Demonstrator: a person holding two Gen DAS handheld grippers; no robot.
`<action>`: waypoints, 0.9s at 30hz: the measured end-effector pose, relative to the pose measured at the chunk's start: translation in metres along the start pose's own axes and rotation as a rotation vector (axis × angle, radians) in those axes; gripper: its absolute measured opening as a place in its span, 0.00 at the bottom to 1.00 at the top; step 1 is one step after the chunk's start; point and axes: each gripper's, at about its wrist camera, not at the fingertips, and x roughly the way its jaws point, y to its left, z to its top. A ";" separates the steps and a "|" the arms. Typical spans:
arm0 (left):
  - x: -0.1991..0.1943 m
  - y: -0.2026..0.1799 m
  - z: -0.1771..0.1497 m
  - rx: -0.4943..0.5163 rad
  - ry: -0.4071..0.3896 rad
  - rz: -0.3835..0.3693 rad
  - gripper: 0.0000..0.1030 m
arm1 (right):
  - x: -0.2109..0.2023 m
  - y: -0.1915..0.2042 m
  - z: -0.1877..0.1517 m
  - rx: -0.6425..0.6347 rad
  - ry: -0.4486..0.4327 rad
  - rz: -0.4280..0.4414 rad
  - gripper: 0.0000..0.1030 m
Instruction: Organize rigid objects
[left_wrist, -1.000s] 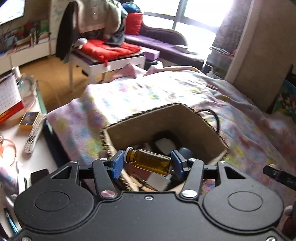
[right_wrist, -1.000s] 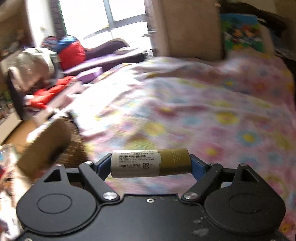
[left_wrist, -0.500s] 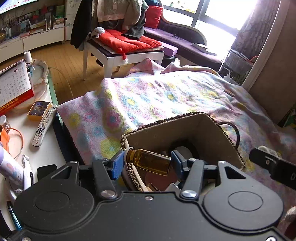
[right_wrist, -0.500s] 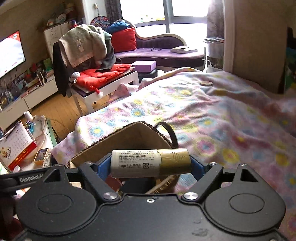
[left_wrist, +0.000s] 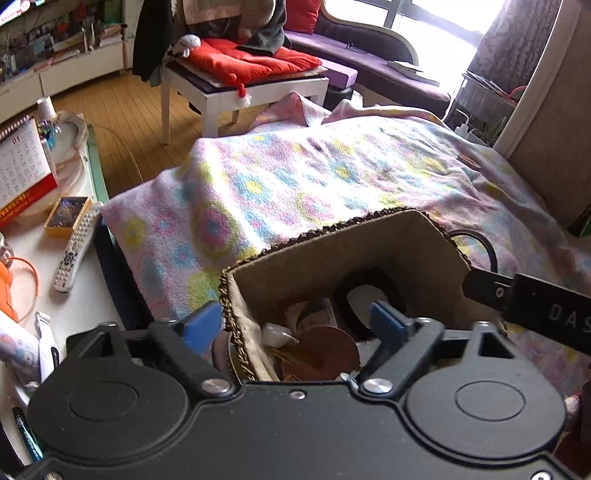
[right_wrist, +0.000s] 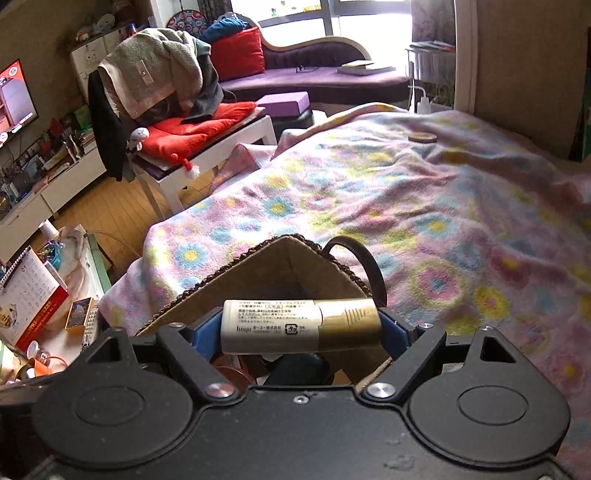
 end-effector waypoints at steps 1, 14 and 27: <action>0.000 -0.001 -0.001 0.005 0.001 0.011 0.83 | 0.002 0.000 -0.001 -0.001 0.000 0.000 0.86; 0.009 0.006 -0.009 0.006 0.034 0.049 0.84 | 0.007 -0.001 -0.011 -0.043 0.009 -0.041 0.87; -0.018 0.010 -0.024 0.061 -0.034 0.107 0.87 | -0.003 0.002 -0.028 -0.103 -0.006 -0.111 0.90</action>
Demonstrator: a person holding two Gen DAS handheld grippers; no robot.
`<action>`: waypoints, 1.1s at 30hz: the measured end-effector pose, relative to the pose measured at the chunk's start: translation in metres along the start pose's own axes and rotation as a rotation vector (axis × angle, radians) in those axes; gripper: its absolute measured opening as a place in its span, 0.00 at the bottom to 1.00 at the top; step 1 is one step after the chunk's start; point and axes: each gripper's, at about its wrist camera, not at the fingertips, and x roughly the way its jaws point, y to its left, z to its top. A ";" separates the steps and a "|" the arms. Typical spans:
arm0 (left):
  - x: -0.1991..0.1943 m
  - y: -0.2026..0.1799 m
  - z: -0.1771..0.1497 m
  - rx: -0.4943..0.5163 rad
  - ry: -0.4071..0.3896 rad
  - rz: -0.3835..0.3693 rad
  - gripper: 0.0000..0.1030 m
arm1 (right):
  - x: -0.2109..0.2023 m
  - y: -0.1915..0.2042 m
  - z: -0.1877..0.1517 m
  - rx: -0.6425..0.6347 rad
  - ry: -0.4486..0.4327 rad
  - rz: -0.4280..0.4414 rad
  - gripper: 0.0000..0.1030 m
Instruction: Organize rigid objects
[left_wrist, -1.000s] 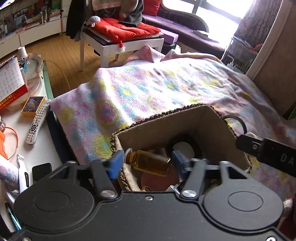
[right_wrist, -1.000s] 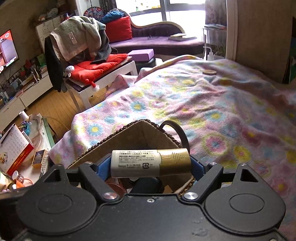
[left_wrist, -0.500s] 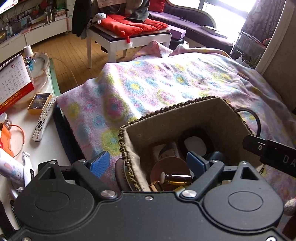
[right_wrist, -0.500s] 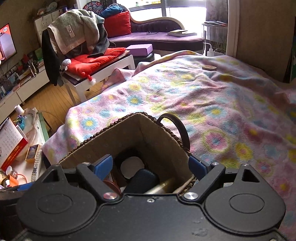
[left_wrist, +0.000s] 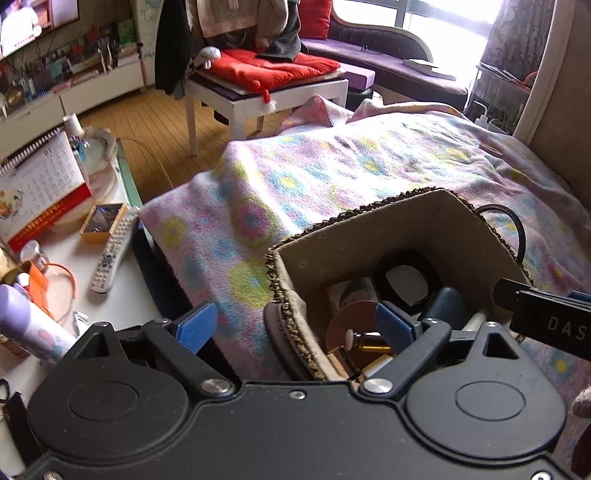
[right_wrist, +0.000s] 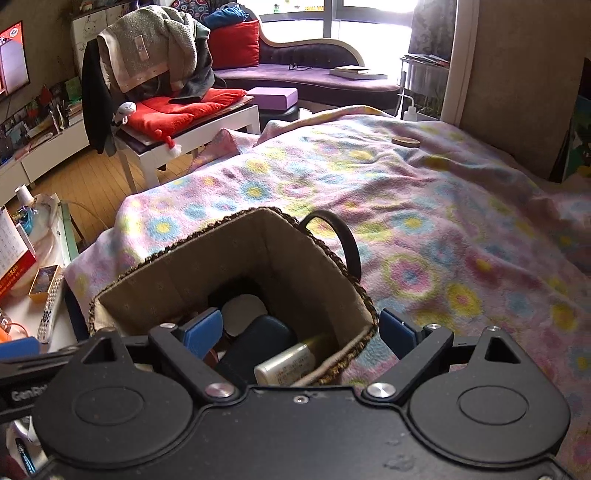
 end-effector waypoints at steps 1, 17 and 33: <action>-0.004 0.000 -0.002 0.005 -0.010 0.007 0.87 | -0.001 -0.001 -0.002 0.001 0.002 -0.001 0.90; -0.037 0.005 -0.040 0.043 -0.075 0.038 0.94 | -0.040 -0.005 -0.046 -0.027 -0.022 -0.006 0.93; -0.060 0.006 -0.102 0.075 -0.088 0.049 0.96 | -0.091 -0.017 -0.115 -0.015 -0.115 -0.022 0.96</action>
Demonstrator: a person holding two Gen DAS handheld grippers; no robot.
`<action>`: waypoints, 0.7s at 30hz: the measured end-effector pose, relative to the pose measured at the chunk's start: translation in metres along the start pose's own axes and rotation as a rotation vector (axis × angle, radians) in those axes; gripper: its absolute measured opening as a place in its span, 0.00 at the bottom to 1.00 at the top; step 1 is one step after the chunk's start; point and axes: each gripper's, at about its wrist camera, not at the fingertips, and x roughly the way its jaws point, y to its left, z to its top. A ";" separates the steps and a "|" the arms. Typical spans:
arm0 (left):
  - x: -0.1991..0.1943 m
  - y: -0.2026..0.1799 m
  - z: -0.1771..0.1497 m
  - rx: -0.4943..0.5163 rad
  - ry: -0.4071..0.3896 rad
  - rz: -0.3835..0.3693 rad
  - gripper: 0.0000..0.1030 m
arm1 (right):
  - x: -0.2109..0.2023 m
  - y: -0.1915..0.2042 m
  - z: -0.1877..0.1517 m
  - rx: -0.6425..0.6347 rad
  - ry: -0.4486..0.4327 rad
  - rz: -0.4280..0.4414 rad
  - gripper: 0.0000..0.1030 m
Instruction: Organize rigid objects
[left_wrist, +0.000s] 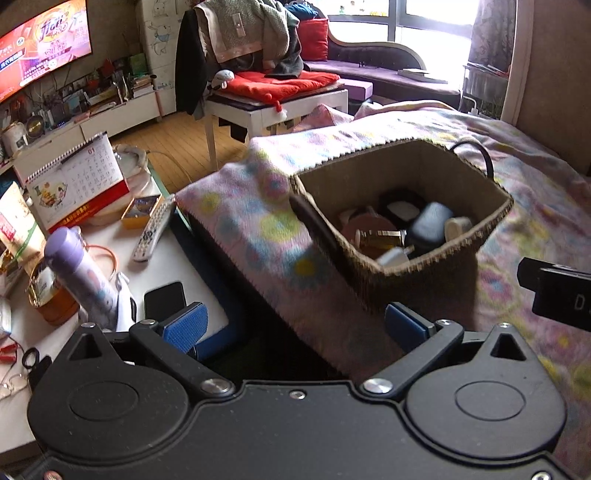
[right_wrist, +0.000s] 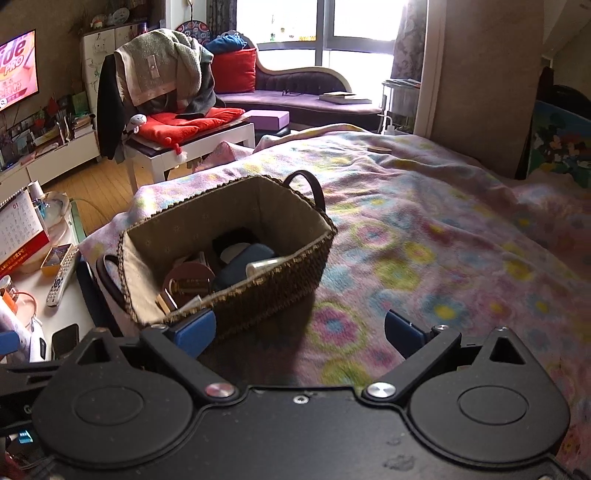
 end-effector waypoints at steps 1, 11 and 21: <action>-0.001 0.000 -0.002 -0.001 0.007 -0.002 0.96 | -0.001 0.000 -0.004 0.004 0.002 0.000 0.96; -0.004 0.003 -0.004 -0.029 0.002 0.007 0.96 | -0.004 -0.009 -0.026 0.017 0.014 -0.015 0.96; 0.001 0.009 -0.009 -0.058 0.018 0.042 0.96 | 0.001 -0.013 -0.031 0.018 0.023 -0.022 0.97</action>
